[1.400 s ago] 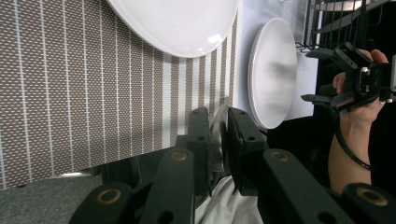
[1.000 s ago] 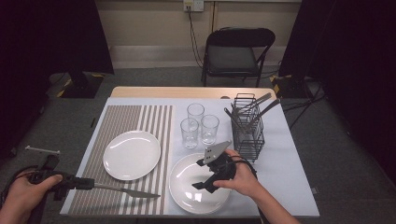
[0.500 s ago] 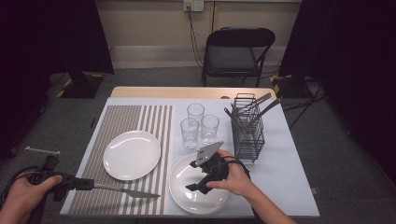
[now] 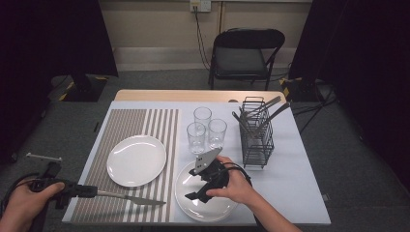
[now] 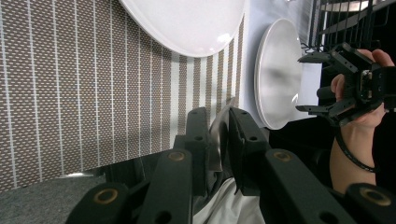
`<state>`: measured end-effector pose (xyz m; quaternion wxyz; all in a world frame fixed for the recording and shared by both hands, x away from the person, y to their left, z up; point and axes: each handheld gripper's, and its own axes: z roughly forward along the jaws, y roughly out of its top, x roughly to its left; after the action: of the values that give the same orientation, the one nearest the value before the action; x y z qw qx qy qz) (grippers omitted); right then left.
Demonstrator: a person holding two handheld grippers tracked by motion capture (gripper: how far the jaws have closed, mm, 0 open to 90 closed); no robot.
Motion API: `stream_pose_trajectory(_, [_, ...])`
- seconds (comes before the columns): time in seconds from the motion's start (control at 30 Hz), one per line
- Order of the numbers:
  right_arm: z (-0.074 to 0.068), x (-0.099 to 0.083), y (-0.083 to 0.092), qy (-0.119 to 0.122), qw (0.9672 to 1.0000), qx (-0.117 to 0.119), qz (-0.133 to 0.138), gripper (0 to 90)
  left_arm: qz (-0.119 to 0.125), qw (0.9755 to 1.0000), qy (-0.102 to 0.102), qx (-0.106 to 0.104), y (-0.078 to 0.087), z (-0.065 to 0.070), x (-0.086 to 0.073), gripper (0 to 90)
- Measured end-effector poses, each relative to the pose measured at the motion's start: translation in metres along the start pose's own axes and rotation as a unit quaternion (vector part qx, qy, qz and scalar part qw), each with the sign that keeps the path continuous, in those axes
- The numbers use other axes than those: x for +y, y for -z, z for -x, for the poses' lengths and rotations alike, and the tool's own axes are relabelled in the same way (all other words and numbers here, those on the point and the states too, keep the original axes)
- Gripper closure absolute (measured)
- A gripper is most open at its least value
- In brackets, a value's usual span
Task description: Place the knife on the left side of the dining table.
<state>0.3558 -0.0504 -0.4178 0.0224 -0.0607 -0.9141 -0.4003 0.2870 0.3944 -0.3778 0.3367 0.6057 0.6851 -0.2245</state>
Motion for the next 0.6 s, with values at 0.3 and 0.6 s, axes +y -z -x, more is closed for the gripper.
stream_pose_trajectory(0.3, [-0.002, 0.006, -0.009, 0.003, 0.9999, 0.008, -0.008, 19.7, 0.002, 1.0, 0.0, 0.001, 0.0, 0.001, 0.0, 78.6])
stream_pose_trajectory(0.6, [-0.009, 0.02, -0.026, 0.009, 0.9997, 0.021, -0.008, 19.7, 0.002, 1.0, -0.002, 0.007, -0.001, -0.001, -0.001, 77.9])
